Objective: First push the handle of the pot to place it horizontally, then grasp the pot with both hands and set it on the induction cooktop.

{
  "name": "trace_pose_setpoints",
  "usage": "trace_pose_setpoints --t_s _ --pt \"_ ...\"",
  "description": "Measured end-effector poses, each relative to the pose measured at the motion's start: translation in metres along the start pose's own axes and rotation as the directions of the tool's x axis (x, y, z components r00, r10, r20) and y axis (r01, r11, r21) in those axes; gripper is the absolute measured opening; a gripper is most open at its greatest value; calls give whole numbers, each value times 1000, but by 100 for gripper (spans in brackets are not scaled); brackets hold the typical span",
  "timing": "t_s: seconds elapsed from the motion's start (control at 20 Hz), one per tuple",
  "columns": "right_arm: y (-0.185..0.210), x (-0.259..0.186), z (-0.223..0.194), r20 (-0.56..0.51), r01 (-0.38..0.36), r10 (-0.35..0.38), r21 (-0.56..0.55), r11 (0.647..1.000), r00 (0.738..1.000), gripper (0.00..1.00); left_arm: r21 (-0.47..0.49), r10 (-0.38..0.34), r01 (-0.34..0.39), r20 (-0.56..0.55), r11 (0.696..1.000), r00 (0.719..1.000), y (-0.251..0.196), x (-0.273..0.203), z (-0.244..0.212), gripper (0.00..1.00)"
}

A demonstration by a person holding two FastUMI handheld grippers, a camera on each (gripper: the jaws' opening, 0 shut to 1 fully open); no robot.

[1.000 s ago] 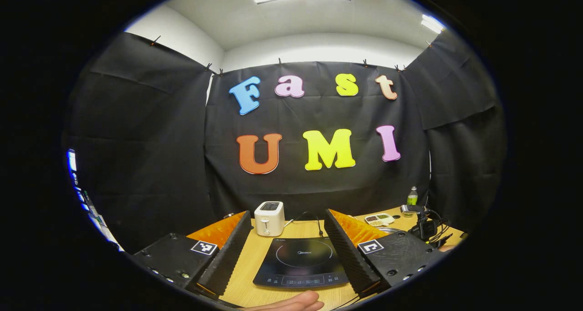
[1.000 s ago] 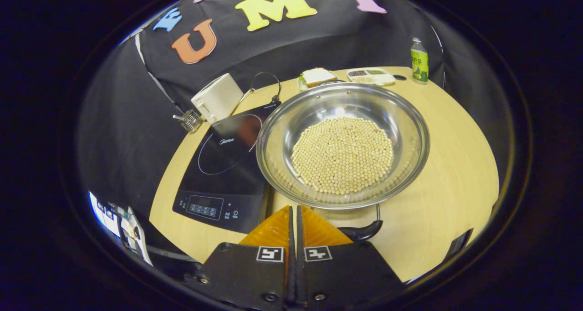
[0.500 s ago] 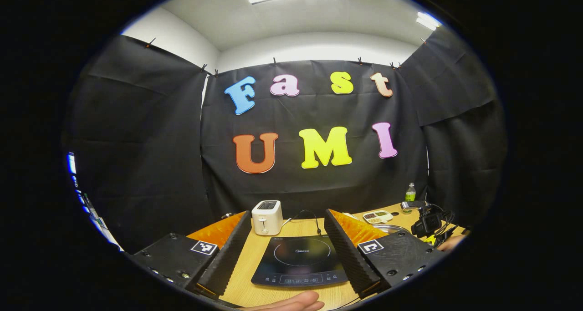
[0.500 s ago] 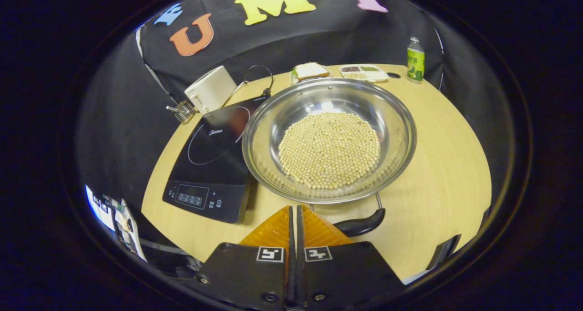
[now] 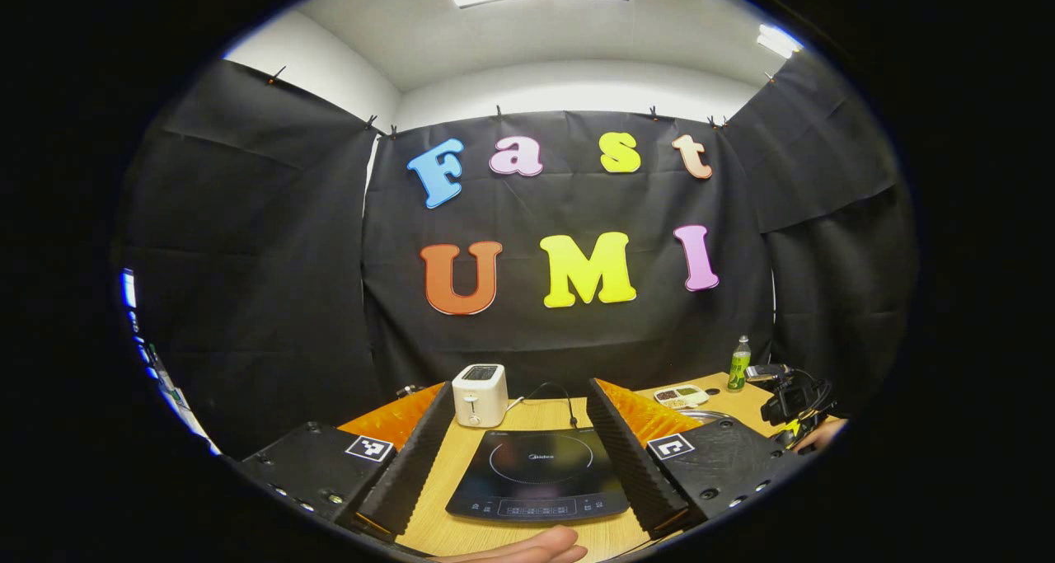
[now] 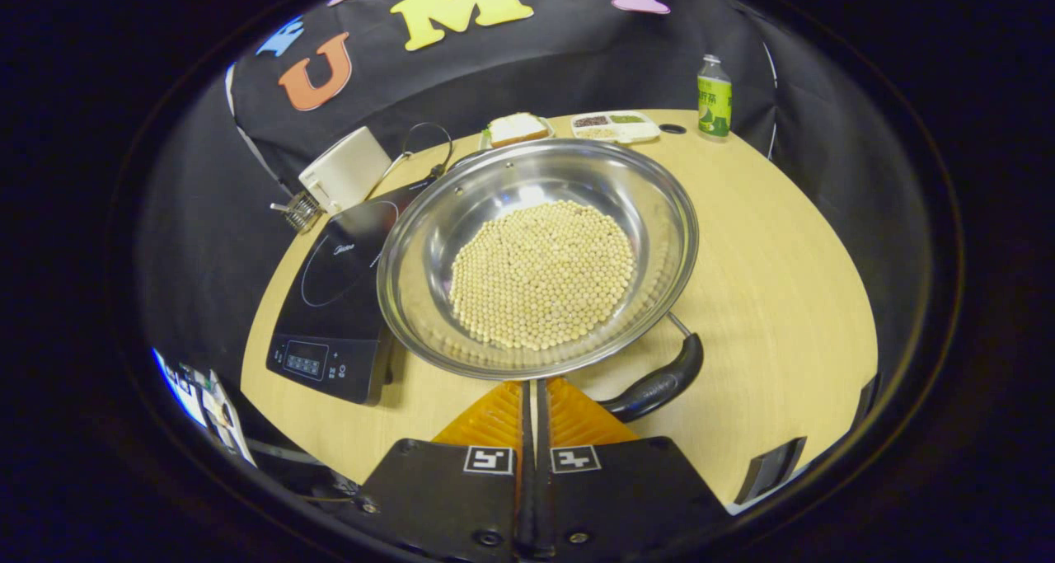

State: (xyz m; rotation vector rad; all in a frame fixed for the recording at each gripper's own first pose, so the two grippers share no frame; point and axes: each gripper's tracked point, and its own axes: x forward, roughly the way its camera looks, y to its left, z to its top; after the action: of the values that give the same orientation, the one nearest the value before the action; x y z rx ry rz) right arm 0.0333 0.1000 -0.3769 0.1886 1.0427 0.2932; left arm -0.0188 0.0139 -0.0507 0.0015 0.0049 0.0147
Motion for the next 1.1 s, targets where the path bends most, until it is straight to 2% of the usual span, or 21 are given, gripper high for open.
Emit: trace_pose_setpoints --t_s 0.1,0.15,0.25,0.45,0.65,0.75,0.85,0.95,1.0,1.1 --pt "-11 0 3 15 7 -7 -24 1000 1000 4 0 0 0 -4 1000 1000 -3 4 -3 96" --pt "-17 0 5 23 9 -8 -33 999 1000 0 -1 2 -2 -7 1000 1000 -5 5 -4 96" --pt "-26 3 7 23 16 -15 -48 999 1000 4 -13 1 -1 -27 1000 1000 -10 10 -7 96" --pt "-47 7 16 32 30 -28 -56 998 999 4 -27 -9 9 -31 1000 999 -22 19 0 96" --pt "-61 14 25 56 40 -35 -77 996 998 0 -62 22 -23 -15 998 1000 -24 39 9 96" --pt "-68 15 30 70 46 -39 -103 994 997 3 -62 36 -38 -18 997 999 -25 54 11 96" --pt "-76 16 35 80 59 -49 -129 990 996 3 -81 13 -14 -12 997 1000 -35 69 13 96" --pt "-81 16 38 74 60 -50 -135 989 996 1 -152 -46 47 10 987 999 -52 80 15 96" --pt "-83 16 40 68 56 -47 -147 988 997 4 -180 -61 60 2 982 998 -56 86 12 95" --pt "-89 18 45 62 51 -42 -158 986 997 4 -174 -38 34 -21 984 999 -49 98 3 95"
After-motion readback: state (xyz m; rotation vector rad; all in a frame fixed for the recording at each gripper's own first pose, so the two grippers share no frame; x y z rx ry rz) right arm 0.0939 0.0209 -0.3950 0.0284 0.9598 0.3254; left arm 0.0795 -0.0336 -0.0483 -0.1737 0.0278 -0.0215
